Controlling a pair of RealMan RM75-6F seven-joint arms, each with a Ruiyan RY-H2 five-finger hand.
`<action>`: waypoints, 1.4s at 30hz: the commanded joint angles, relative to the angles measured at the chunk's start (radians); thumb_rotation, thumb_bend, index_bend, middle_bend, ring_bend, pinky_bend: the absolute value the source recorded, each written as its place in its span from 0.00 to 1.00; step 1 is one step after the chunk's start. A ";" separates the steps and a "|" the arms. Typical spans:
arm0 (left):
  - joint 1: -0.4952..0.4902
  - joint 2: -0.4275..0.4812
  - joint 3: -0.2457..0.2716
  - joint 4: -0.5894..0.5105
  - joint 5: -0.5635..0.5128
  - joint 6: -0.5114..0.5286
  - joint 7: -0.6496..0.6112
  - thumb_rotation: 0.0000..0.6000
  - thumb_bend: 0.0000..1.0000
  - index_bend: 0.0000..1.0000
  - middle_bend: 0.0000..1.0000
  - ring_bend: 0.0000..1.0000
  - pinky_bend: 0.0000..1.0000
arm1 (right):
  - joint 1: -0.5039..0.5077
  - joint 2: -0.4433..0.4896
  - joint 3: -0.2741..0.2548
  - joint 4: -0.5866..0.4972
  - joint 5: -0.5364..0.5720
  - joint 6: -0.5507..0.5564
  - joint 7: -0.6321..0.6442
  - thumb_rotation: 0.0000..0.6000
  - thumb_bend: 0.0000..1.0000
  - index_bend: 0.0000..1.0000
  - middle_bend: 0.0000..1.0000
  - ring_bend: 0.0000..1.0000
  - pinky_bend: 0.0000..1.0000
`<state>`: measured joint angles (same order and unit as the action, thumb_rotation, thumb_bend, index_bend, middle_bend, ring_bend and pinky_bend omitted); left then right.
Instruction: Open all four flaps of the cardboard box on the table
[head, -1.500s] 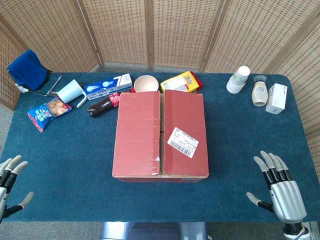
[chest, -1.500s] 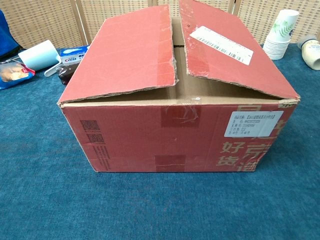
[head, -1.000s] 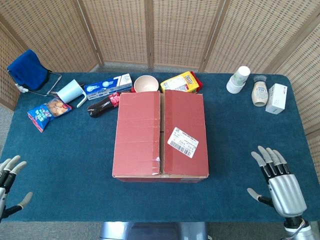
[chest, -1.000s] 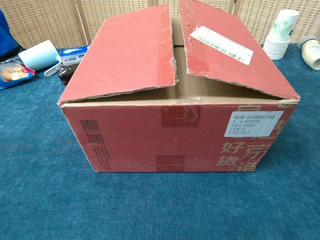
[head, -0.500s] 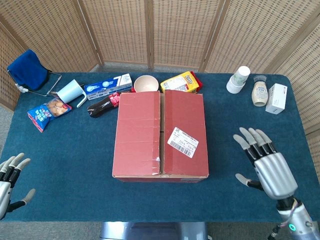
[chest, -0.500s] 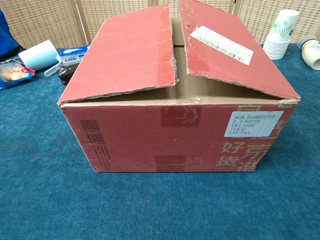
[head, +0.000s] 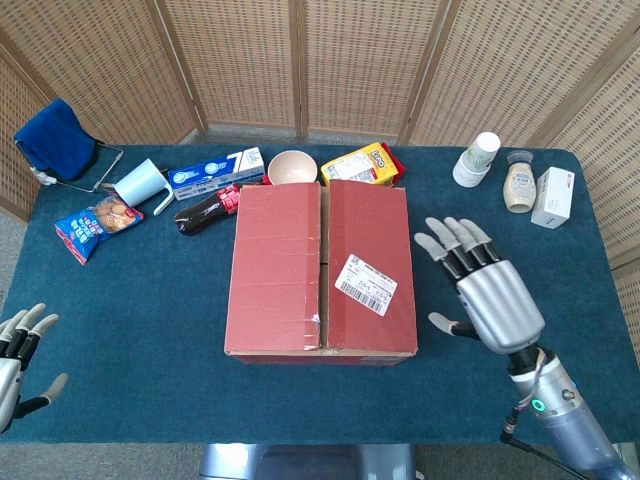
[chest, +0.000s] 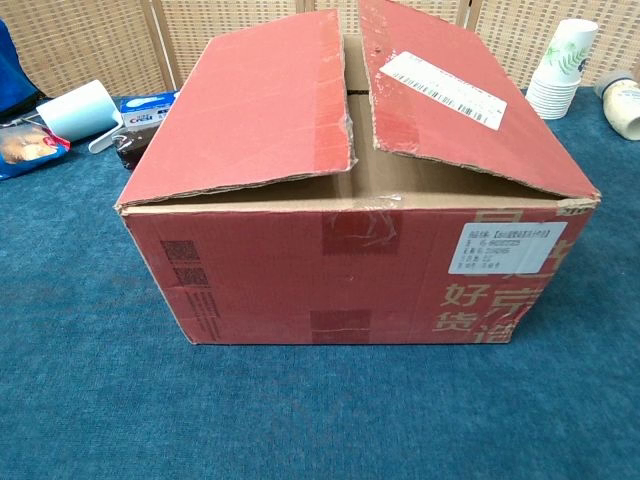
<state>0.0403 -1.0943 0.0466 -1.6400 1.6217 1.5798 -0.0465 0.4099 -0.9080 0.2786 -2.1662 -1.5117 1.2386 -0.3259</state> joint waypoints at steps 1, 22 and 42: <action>0.000 -0.002 -0.003 0.003 -0.004 0.002 0.000 1.00 0.20 0.13 0.00 0.00 0.11 | 0.036 -0.005 0.019 -0.023 0.018 -0.029 -0.036 1.00 0.00 0.00 0.00 0.00 0.12; -0.007 -0.013 -0.005 0.001 -0.027 -0.020 0.023 1.00 0.20 0.13 0.00 0.00 0.11 | 0.321 -0.017 0.094 -0.060 0.257 -0.275 -0.189 1.00 0.00 0.00 0.00 0.00 0.12; -0.006 -0.016 -0.003 0.002 -0.023 -0.014 0.031 1.00 0.20 0.13 0.00 0.00 0.11 | 0.679 -0.149 0.065 -0.082 0.750 -0.221 -0.610 1.00 0.00 0.00 0.00 0.00 0.11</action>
<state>0.0343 -1.1106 0.0436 -1.6382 1.5987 1.5654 -0.0159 1.0679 -1.0406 0.3478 -2.2567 -0.7880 1.0040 -0.9180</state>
